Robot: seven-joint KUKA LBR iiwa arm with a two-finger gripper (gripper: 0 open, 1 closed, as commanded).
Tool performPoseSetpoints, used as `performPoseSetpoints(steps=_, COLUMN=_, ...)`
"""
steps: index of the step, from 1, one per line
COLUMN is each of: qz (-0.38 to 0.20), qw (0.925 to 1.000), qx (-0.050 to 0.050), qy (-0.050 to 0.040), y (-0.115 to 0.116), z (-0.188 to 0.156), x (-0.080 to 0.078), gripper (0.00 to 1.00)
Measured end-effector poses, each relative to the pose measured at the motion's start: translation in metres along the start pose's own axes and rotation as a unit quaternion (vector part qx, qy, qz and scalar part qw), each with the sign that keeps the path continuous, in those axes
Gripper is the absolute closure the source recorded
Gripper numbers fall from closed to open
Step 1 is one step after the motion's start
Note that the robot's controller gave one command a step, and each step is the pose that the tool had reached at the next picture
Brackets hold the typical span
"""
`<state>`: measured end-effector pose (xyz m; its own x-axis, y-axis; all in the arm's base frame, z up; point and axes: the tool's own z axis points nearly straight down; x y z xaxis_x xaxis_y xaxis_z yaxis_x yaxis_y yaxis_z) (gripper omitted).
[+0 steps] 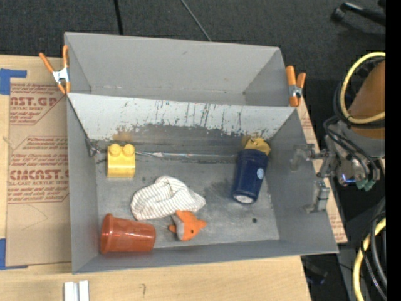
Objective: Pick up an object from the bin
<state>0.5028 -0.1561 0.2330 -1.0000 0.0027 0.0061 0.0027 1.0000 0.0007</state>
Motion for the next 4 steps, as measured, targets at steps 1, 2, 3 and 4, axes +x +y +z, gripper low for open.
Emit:
performPoseSetpoints(steps=1, qz=-0.001, qw=1.0000, qx=0.001, qy=-0.0040, y=0.001, z=-0.005, x=-0.002, gripper=0.00)
performPoseSetpoints(steps=2, qz=-0.030, qw=0.9995, qx=0.002, qy=-0.0069, y=0.050, z=0.049, x=-0.030, gripper=0.00)
performPoseSetpoints(steps=3, qz=-0.030, qw=0.9996, qx=-0.002, qy=-0.0017, y=0.070, z=0.075, x=-0.035, gripper=0.00)
performPoseSetpoints(steps=4, qz=-0.010, qw=0.9999, qx=0.001, qy=-0.0061, y=0.068, z=0.113, x=-0.028, gripper=0.00)
